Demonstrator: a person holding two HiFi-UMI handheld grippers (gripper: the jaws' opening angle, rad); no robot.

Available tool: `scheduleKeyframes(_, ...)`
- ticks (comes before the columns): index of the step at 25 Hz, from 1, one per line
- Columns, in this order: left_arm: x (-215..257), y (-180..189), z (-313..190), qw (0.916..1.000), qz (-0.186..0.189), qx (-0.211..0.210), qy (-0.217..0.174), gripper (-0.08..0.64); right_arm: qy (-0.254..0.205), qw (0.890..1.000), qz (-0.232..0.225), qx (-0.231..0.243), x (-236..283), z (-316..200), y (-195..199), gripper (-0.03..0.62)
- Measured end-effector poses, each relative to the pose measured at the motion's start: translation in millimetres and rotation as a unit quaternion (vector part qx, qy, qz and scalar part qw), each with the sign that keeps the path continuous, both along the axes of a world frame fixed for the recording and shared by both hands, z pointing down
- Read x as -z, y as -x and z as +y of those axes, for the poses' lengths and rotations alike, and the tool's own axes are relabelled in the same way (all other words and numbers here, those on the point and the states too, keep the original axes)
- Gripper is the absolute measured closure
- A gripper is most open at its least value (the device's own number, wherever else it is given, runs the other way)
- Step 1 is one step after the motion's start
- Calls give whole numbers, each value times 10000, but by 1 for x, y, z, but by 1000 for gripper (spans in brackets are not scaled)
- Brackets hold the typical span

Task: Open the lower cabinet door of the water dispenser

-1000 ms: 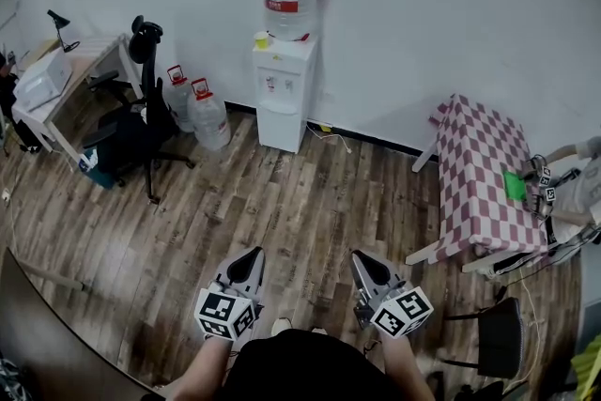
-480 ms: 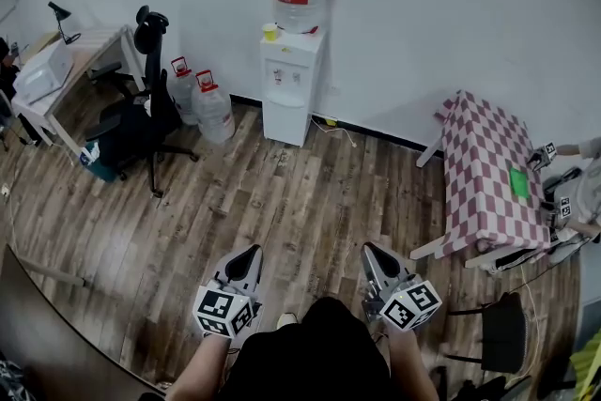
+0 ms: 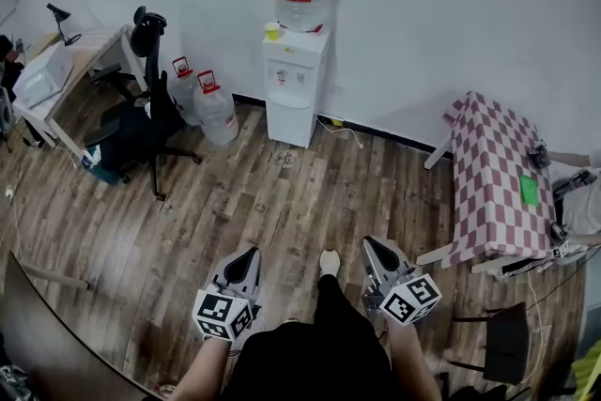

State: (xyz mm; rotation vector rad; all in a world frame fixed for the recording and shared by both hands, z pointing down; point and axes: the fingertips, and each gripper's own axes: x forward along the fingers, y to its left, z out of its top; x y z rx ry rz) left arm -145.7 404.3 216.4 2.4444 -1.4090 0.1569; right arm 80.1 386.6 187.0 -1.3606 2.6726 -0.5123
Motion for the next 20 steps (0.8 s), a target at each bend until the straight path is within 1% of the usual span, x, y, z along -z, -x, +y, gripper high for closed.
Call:
scheduleKeyframes(5,-11,-19,-55,9998,-30,93,154,546,43,9999,-67,139,-10,-64,-14,569)
scheduleKeyframes(10,-9,-59,-131,9994,-168,21,289,546,237,9994,-112,223,-19,-140,-49,569)
scheduleKeyframes(15,-2,-98,-204,9991,-214,92,353,546,325,9984,-90,450,-19,-222,-79,569)
scheduleKeyframes(18,-3,-112,-231,9990,-237,128,347,546,285,9980,-61,559,-21,-254,-90,569)
scheduleKeyframes(20,-3,-119,-249,9992,-250,185,247,546,264,9976,-38,636,-24,-272,-96,569)
